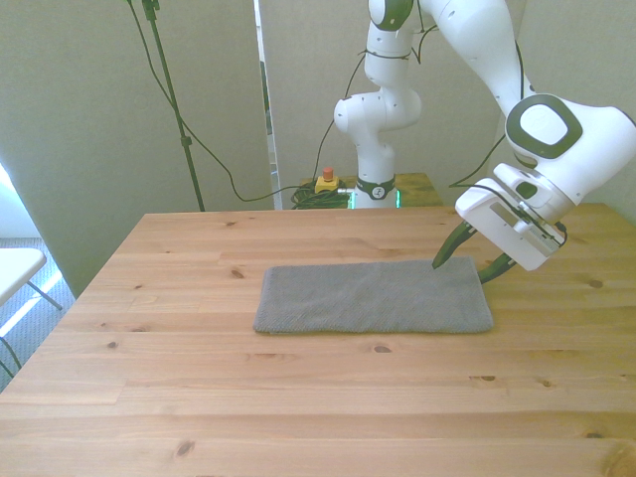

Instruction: Fold the towel

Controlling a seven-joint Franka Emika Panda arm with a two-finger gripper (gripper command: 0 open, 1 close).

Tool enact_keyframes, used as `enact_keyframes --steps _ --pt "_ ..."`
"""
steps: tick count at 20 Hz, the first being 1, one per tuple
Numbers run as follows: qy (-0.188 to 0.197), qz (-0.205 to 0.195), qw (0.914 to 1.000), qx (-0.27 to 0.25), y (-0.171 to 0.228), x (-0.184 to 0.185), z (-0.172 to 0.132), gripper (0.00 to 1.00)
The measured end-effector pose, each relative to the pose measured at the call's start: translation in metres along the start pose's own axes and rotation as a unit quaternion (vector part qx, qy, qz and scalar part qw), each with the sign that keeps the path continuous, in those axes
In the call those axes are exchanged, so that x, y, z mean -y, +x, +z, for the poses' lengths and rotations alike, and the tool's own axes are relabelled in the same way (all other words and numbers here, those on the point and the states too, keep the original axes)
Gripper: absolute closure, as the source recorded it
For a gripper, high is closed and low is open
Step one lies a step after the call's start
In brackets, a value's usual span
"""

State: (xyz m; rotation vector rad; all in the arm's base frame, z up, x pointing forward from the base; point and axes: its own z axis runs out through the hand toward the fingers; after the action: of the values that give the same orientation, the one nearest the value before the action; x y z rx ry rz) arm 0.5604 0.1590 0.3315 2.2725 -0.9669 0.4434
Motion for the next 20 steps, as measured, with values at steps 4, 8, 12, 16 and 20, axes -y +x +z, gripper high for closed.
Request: enact_keyframes --steps 4,8,12,16,20 --pt "-0.005 0.013 0.9999 0.004 0.014 -0.001 0.010 0.00" --pt "-0.001 0.013 0.9999 0.004 0.015 0.000 0.010 1.00" --pt "0.014 0.014 0.9998 0.003 0.016 0.003 0.006 1.00" --pt "0.024 0.013 0.9996 0.003 0.014 0.007 0.005 1.00" --pt "0.031 0.009 0.9995 0.003 0.011 0.009 0.005 1.00"
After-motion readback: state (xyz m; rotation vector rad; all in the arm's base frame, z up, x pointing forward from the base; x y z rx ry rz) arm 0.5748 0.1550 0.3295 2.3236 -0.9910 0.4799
